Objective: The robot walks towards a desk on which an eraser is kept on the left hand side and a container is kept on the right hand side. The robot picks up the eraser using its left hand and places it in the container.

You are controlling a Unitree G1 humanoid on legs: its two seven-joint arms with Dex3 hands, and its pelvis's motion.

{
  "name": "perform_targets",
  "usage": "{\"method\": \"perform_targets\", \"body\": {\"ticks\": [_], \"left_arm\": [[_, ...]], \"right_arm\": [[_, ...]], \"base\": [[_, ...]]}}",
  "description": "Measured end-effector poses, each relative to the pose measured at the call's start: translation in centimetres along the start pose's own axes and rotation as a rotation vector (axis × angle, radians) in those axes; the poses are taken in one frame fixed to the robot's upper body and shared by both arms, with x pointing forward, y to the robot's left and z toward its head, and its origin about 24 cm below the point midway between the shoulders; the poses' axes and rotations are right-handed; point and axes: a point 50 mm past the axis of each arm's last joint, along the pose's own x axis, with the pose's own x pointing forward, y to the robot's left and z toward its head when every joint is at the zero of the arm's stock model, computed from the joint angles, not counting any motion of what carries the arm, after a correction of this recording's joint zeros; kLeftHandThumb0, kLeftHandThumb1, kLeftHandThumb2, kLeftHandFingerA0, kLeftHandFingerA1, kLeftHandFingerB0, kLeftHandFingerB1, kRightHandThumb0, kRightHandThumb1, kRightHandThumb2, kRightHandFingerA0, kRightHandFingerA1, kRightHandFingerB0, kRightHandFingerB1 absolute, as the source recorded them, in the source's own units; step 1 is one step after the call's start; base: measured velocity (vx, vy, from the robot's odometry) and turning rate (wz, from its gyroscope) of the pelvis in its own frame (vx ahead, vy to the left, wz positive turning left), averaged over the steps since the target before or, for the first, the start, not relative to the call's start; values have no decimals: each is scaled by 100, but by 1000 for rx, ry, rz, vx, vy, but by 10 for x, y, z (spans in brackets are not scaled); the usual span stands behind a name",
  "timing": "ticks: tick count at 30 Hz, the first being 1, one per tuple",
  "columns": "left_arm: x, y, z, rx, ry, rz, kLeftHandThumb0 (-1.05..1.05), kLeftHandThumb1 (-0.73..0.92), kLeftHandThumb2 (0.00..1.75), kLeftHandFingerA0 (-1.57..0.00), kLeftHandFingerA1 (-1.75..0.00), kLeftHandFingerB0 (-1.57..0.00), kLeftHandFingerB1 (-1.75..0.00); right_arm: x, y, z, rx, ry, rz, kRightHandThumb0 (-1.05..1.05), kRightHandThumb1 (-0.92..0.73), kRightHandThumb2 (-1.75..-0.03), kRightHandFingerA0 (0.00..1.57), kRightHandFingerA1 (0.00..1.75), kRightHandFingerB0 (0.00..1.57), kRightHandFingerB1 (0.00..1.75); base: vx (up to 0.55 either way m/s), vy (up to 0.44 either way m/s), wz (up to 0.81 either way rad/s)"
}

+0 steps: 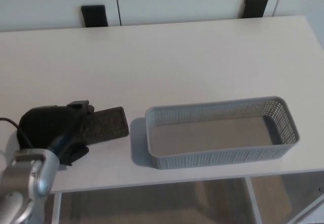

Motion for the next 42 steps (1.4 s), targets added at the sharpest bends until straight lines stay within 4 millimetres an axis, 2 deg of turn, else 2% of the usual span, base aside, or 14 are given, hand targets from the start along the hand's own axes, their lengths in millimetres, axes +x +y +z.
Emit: {"method": "perform_targets", "body": {"ticks": [6,7,12,14,16,17,18,26,27,28,30,39,41,42], "left_arm": [[-1,3,0,-70,-23,27,-14,71,61,-102,-118,-99,-70],[-1,5,0,-95,-24,38,-12,72,61,-98,-121,-95,-79],[-1,7,4,-241,-5,59,-8,78,69,-111,-122,-90,-90],[0,8,7,-310,3,63,-6,66,96,-120,-123,-89,-94],[1,8,9,-366,9,67,2,83,77,-97,-156,-82,-107],[1,8,11,-413,14,69,2,75,92,-120,-144,-82,-104],[1,9,12,-453,21,74,4,84,83,-90,-175,-69,-119],[4,17,17,-728,46,123,15,74,103,-114,-175,-75,-121],[4,20,18,-765,44,133,11,72,104,-115,-175,-76,-120],[4,23,20,-797,40,143,18,61,111,-137,-146,-89,-108],[3,29,23,-856,23,163,11,63,104,-120,-168,-83,-121],[-8,64,50,-1111,-126,246,1,46,104,-136,-131,-103,-103],[-13,74,59,-1162,-182,249,-2,53,94,-127,-140,-100,-105],[-15,78,64,-1182,-210,246,0,52,94,-128,-138,-101,-104]], "right_arm": [[1,1,3,-14,-4,4,-68,-44,-80,41,55,27,45],[1,1,3,-16,-4,5,-60,-52,-57,43,46,32,33],[2,2,4,-16,-7,6,-60,-52,-56,42,44,30,33],[2,2,4,-16,-7,6,-61,-52,-56,42,44,30,33],[2,2,4,-16,-7,6,-69,-44,-79,39,54,25,44],[2,2,4,-16,-7,6,-60,-52,-56,42,45,30,33],[2,2,4,-16,-7,7,-59,-52,-56,42,47,31,34],[2,2,5,-18,-8,8,-62,-53,-57,42,45,31,33],[2,2,5,-18,-8,8,-69,-44,-79,40,54,27,45],[2,2,5,-18,-8,8,-70,-44,-78,40,54,27,44],[2,2,5,-18,-8,8,-67,-43,-79,41,55,26,44],[3,3,6,-24,-11,11,-61,-52,-57,47,45,34,33],[3,3,7,-27,-12,13,-67,-43,-79,42,54,28,45],[3,3,8,-28,-13,14,-59,-52,-56,44,45,32,34]], "base": [[0,0,0],[0,0,0],[0,0,0],[0,0,0],[0,0,0],[0,0,0],[0,0,0],[0,0,0],[0,0,0],[0,0,0],[0,0,0],[0,0,0],[0,0,0],[0,0,0]]}}
